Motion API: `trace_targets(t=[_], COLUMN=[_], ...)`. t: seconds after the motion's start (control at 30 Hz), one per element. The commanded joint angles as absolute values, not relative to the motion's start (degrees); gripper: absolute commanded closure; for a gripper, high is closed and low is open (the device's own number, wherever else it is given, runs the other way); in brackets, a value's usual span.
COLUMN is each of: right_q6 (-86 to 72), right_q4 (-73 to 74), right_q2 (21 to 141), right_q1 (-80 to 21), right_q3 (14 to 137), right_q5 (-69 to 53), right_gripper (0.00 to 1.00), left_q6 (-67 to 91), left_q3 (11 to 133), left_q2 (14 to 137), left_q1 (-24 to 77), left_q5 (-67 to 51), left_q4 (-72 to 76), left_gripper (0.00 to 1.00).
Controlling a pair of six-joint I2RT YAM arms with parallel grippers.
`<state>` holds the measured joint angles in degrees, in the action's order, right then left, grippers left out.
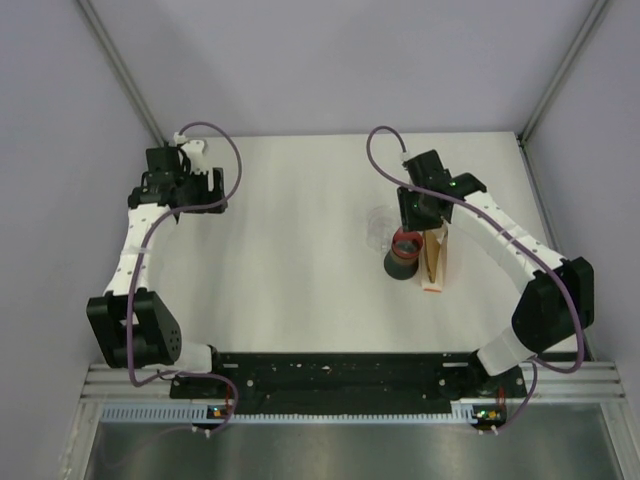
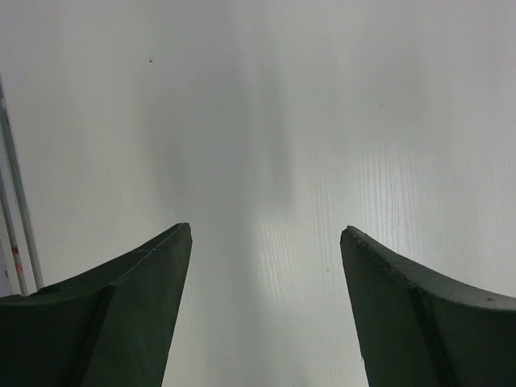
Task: Place the coffee filter in the dripper
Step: Move the coffee server to the center of the board.
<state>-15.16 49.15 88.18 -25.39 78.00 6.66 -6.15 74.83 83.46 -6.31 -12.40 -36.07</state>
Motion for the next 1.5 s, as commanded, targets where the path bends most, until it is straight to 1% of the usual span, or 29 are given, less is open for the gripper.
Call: trace_targets(t=[0.0, 0.17, 0.33, 0.43, 0.63, 0.83, 0.93, 1.03, 1.13, 1.2, 1.47], right_q6=[-15.03, -14.77, -14.5, -14.41, -14.85, -15.64, -16.08, -17.31, -18.81, -19.42, -19.16], right_q4=[49.48, 49.66, 49.75, 49.75, 52.2, 55.63, 54.41, 50.64, 46.24, 44.48, 43.94], right_q2=[89.03, 90.35, 91.32, 91.23, 90.27, 88.77, 89.64, 92.01, 95.35, 98.33, 108.98], right_q1=[-25.49, -25.4, -25.4, -25.92, -27.86, -32.15, -37.6, -40.95, -41.4, -41.31, -41.4], right_q3=[77.44, 76.38, 76.46, 76.81, 77.34, 78.57, 80.24, 82.78, 85.51, 88.4, 99.13], right_q5=[9.23, 10.54, 9.32, 7.48, 7.29, 6.07, 3.7, 2.64, 1.76, 3.24, 7.12], right_gripper=[0.59, 0.61, 0.69, 0.8, 1.0, 1.0, 1.0, 1.0, 1.0, 1.0, 1.0], left_q6=[-6.5, -6.33, -6.42, -6.42, -6.5, -6.77, -6.77, -6.5, -6.5, -6.85, -7.65], left_q3=[73.92, 73.92, 74.09, 74.18, 74.62, 74.79, 75.06, 75.23, 75.24, 74.89, 73.92], left_q2=[79.19, 79.19, 79.28, 79.37, 79.28, 79.19, 79.54, 79.72, 79.45, 78.93, 78.22], left_q1=[-6.24, -6.24, -6.24, -6.24, -6.24, -6.24, -6.24, -6.24, -6.24, -6.24, -6.24], left_q5=[-12.66, -13.09, -13.54, -13.45, -13.45, -13.89, -13.97, -13.8, -13.89, -13.8, -13.1], left_q4=[-34.63, -34.8, -34.8, -34.89, -35.42, -35.68, -35.68, -35.68, -35.86, -35.95, -35.86], left_gripper=[0.2, 0.2, 0.2, 0.21, 0.21, 0.21, 0.21, 0.21, 0.21, 0.21, 0.21])
